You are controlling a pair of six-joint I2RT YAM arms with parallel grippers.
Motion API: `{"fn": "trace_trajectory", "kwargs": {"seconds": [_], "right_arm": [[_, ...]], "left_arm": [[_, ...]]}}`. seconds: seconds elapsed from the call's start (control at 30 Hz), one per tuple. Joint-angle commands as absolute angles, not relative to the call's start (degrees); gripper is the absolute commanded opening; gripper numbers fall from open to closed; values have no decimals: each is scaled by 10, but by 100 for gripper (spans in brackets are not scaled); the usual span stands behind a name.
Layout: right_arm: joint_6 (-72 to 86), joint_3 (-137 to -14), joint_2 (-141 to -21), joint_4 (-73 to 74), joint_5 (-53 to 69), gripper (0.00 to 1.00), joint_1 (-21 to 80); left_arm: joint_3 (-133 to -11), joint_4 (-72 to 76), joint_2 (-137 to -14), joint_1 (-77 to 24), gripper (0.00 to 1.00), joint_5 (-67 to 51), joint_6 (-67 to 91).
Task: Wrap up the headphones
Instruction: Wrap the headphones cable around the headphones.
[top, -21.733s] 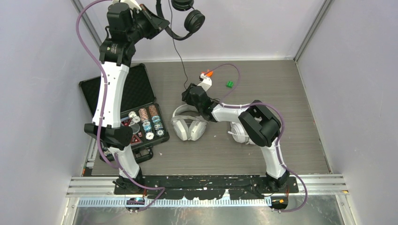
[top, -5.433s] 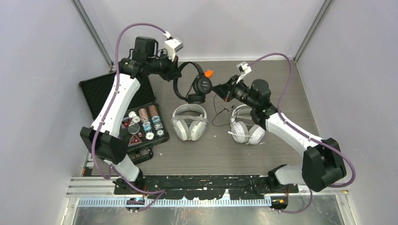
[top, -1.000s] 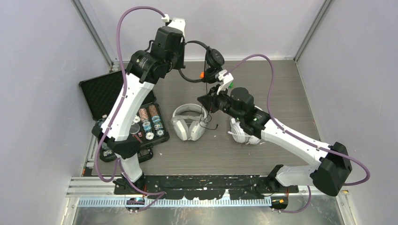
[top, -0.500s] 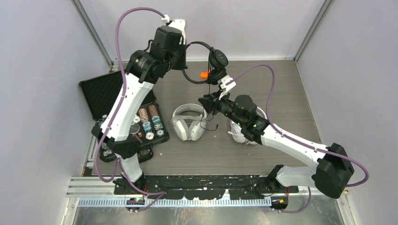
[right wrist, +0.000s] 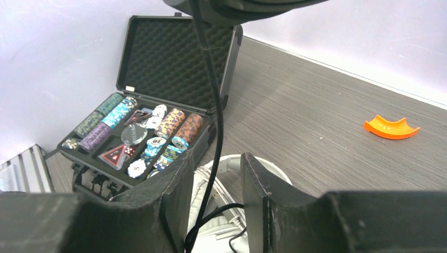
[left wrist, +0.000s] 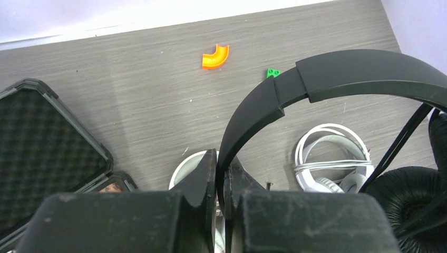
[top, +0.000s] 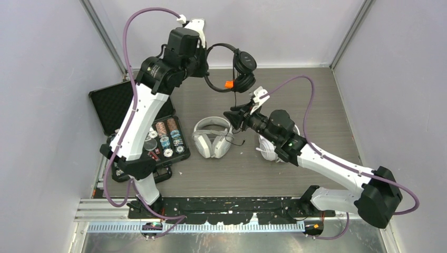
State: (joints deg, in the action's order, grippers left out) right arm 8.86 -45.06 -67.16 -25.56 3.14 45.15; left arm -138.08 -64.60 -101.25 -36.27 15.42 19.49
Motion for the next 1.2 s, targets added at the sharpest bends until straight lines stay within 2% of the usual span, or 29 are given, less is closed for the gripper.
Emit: {"fn": "trace_trajectory", "kwargs": {"seconds": [0.0,0.1,0.3,0.43,0.73,0.97,1.17], "right_arm": [[108,-447,-625,-265,22,42,451],[98,-434,-617,-266,6,42,449],[62,-427,-611,-269,22,49,443],[68,-441,-611,-250,101,55,420],[109,-466,-578,-212,288,57,341],[86,-496,-539,-121,348,66,321],[67,-507,-524,-79,341,67,321]], "left_arm": [[-1389,-584,-979,-356,0,143,214],[-1383,-575,-978,-355,0,136,219],[-1381,-572,-979,-348,0,104,238],[-1385,-573,-978,-346,0,91,239],[-1389,-590,-981,-336,0,79,227],[-1388,-591,-982,-325,0,84,220],[-1398,-589,-989,-321,0,81,221]]}}
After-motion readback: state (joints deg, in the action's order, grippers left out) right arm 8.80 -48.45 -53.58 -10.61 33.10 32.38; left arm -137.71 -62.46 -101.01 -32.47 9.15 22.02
